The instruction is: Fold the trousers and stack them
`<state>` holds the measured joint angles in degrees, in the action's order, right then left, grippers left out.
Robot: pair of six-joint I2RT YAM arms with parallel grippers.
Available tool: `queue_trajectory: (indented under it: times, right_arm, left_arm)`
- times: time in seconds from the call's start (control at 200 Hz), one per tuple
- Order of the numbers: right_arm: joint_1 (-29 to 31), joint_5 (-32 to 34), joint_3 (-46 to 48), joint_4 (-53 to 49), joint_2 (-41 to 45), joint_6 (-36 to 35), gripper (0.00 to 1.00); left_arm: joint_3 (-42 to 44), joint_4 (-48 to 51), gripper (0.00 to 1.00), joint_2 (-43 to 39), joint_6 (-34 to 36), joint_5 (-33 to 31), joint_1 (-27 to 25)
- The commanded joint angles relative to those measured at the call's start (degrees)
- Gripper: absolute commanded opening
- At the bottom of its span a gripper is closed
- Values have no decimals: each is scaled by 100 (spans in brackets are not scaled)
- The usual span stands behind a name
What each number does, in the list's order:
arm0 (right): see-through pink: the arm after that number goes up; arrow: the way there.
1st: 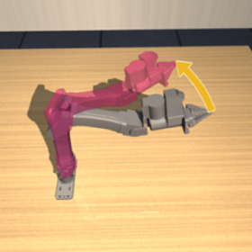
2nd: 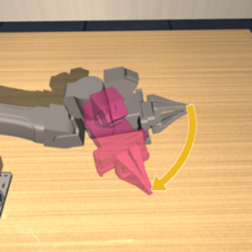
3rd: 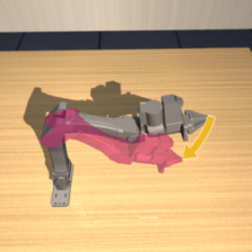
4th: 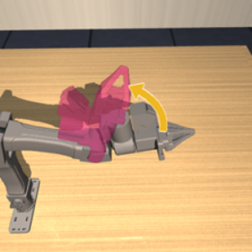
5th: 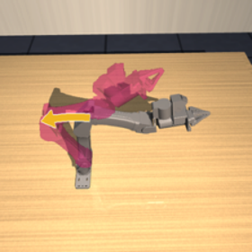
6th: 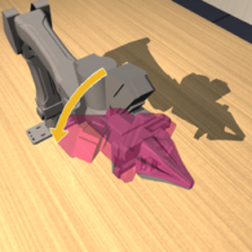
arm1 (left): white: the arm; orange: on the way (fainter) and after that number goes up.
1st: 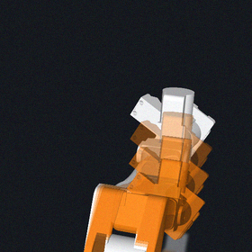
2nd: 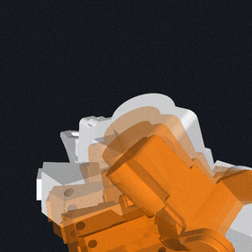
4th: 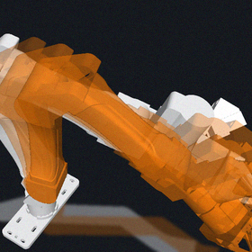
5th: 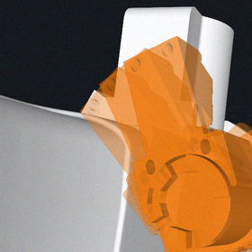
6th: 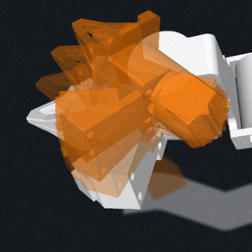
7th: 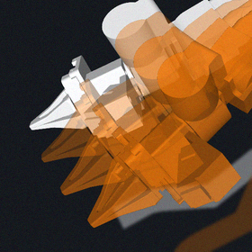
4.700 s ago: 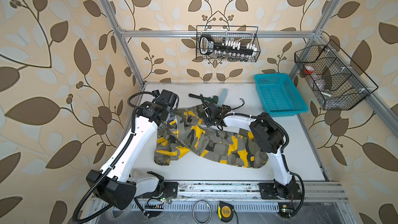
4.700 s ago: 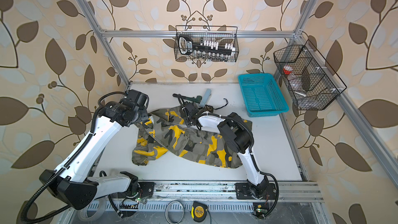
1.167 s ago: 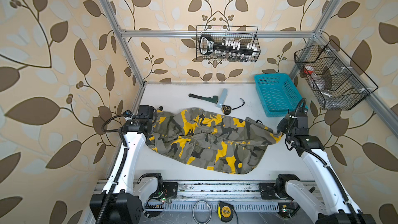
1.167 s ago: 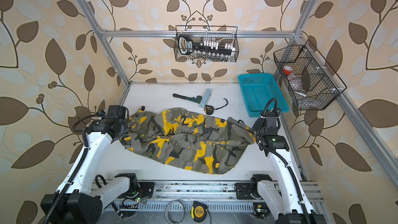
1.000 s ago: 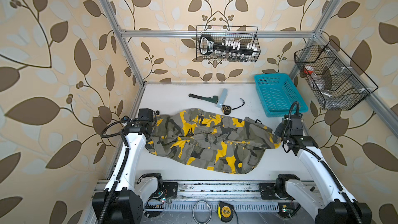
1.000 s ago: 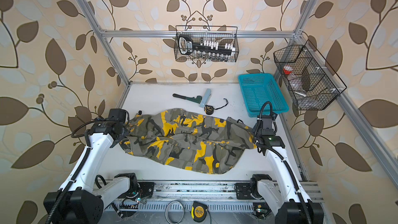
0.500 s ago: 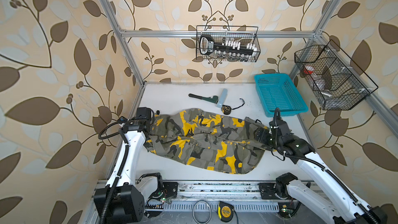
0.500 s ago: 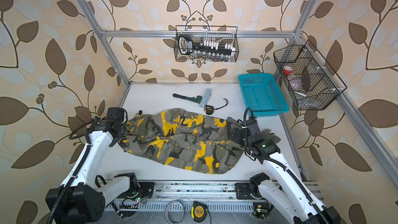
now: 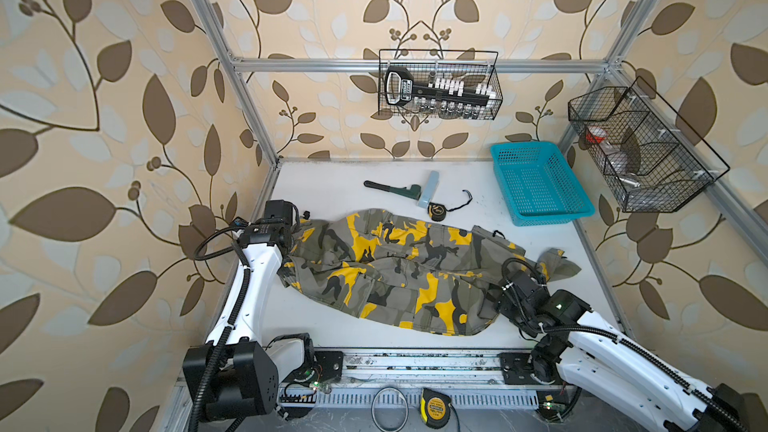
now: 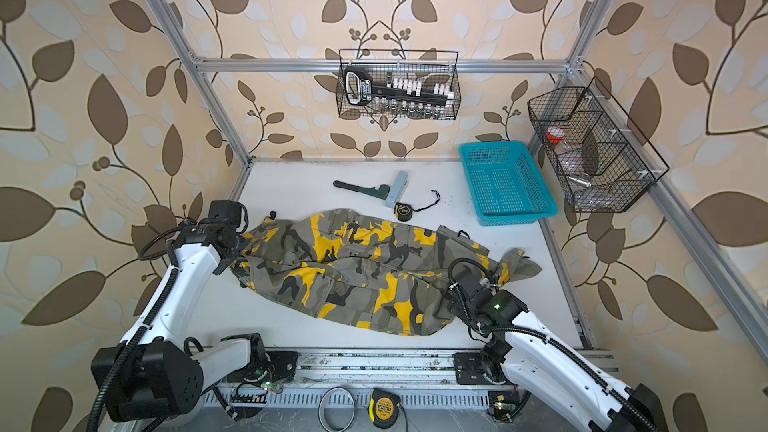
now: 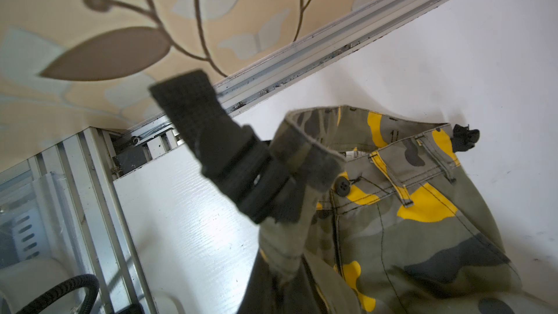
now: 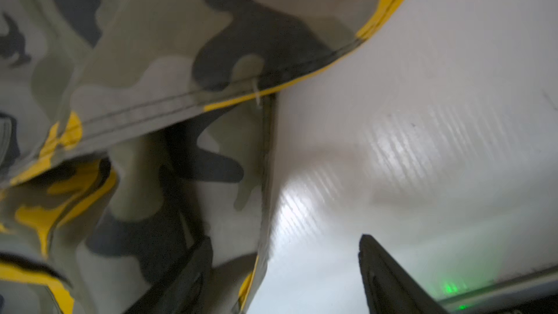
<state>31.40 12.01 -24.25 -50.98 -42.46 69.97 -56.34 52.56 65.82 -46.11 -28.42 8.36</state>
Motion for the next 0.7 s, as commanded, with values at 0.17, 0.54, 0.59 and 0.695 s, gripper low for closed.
queue_trajectory:
  times: [0.17, 0.54, 0.59, 0.695]
  right_arm:
    - [-304, -231, 147, 1028, -901, -274, 55]
    - [-421, 142, -299, 796, -1052, -606, 0]
    - [-567, 511, -731, 244, -720, -775, 0]
    - [-1017, 1428, -1747, -897, -167, -1166, 0]
  left_arm:
    - [-350, -92, 0, -94, 190, -51, 68]
    - [-535, -20, 0, -117, 332, -5, 69]
    - [-643, 24, 0, -146, 402, -9, 63]
    - [-1000, 167, 0, -235, 675, -12, 65]
